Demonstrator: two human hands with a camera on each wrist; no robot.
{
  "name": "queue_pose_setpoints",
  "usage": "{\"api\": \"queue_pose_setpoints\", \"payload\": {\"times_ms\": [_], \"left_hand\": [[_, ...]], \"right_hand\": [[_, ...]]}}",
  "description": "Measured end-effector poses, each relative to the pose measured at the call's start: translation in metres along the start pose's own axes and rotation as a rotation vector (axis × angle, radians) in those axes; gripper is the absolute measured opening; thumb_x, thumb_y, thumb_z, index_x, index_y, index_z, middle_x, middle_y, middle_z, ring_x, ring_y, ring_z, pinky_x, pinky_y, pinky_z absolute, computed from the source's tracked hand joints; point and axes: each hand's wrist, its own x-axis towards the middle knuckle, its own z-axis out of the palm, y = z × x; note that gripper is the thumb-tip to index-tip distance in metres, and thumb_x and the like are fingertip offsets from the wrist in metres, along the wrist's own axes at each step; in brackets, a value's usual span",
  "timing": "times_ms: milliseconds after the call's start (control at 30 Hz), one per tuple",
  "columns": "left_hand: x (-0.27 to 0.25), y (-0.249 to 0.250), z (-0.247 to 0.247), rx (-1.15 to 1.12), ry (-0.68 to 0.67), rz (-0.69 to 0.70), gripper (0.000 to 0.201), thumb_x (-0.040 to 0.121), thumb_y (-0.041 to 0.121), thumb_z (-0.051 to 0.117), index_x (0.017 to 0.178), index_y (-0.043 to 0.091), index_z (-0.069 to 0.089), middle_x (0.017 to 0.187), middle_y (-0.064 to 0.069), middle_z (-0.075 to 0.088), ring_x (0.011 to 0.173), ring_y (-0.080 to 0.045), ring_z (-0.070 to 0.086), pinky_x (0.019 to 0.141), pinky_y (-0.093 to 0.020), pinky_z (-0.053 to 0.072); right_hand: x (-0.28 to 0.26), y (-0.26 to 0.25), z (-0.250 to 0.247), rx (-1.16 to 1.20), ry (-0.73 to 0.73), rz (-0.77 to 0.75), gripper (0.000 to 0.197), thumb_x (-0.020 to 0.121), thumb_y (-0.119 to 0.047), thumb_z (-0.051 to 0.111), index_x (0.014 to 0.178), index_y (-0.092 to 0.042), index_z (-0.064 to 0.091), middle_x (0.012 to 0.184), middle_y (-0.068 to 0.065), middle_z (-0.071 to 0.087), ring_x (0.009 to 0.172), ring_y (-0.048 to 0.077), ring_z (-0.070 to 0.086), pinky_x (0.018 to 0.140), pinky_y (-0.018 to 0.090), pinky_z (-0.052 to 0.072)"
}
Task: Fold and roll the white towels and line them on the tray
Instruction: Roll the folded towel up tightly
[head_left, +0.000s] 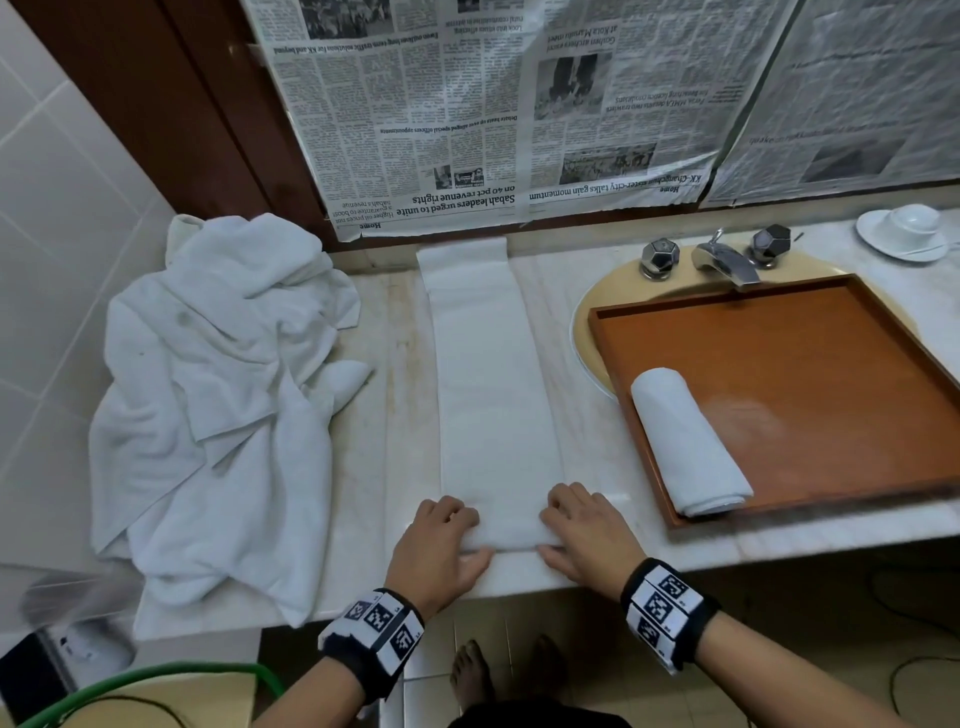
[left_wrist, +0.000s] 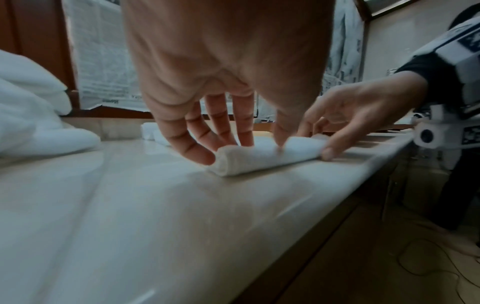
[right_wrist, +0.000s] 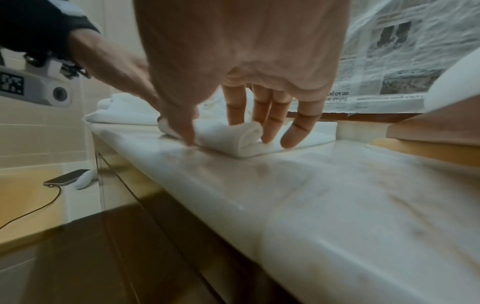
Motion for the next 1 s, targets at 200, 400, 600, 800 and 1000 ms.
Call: {"api": "queue_pose_setpoints", "payload": {"times_ms": [200, 400, 600, 800, 1000], "left_hand": [[0.011, -0.005, -0.01, 0.034, -0.065, -0.032, 0.034, 0.087, 0.05, 0.056, 0.107, 0.027, 0.069, 0.1, 0.008, 0.065, 0.096, -0.017, 0.057, 0.075, -0.03, 0.049], [0.026, -0.009, -0.02, -0.285, -0.012, -0.289, 0.036, 0.088, 0.048, 0.055, 0.113, 0.027, 0.069, 0.093, 0.006, 0.07, 0.088, -0.012, 0.062, 0.082, -0.025, 0.047], [0.031, -0.007, -0.017, -0.15, 0.035, -0.217, 0.014, 0.098, 0.037, 0.055, 0.11, 0.035, 0.063, 0.111, 0.011, 0.049, 0.086, -0.011, 0.055, 0.07, -0.032, 0.051], [0.027, -0.007, -0.014, 0.015, -0.072, -0.153, 0.042, 0.092, 0.062, 0.044, 0.118, 0.036, 0.065, 0.118, 0.015, 0.055, 0.111, -0.014, 0.049, 0.077, -0.033, 0.051], [0.023, -0.016, -0.018, -0.018, -0.103, -0.169, 0.046, 0.087, 0.062, 0.057, 0.124, 0.037, 0.063, 0.122, 0.017, 0.055, 0.115, -0.011, 0.046, 0.085, -0.03, 0.047]], "right_hand": [[0.01, 0.013, -0.003, 0.33, -0.046, 0.102, 0.049, 0.085, -0.045, 0.041, 0.116, -0.016, 0.066, 0.108, 0.0, 0.059, 0.102, 0.018, 0.052, 0.085, 0.029, 0.042], [0.014, 0.017, -0.003, 0.497, 0.043, 0.18, 0.032, 0.093, -0.03, 0.054, 0.118, -0.013, 0.061, 0.108, 0.004, 0.059, 0.096, 0.02, 0.053, 0.085, 0.029, 0.04], [0.022, 0.019, -0.001, 0.381, 0.206, 0.165, 0.016, 0.096, -0.024, 0.056, 0.112, -0.023, 0.059, 0.112, -0.003, 0.048, 0.081, 0.018, 0.057, 0.064, 0.033, 0.049], [0.025, 0.016, 0.001, 0.093, 0.127, 0.02, 0.035, 0.074, -0.044, 0.067, 0.098, -0.019, 0.062, 0.103, -0.003, 0.057, 0.092, 0.02, 0.053, 0.068, 0.032, 0.046], [0.032, 0.024, -0.008, 0.355, 0.066, 0.12, 0.03, 0.086, -0.027, 0.064, 0.113, -0.014, 0.066, 0.113, -0.002, 0.06, 0.106, 0.018, 0.052, 0.089, 0.03, 0.045]]}}
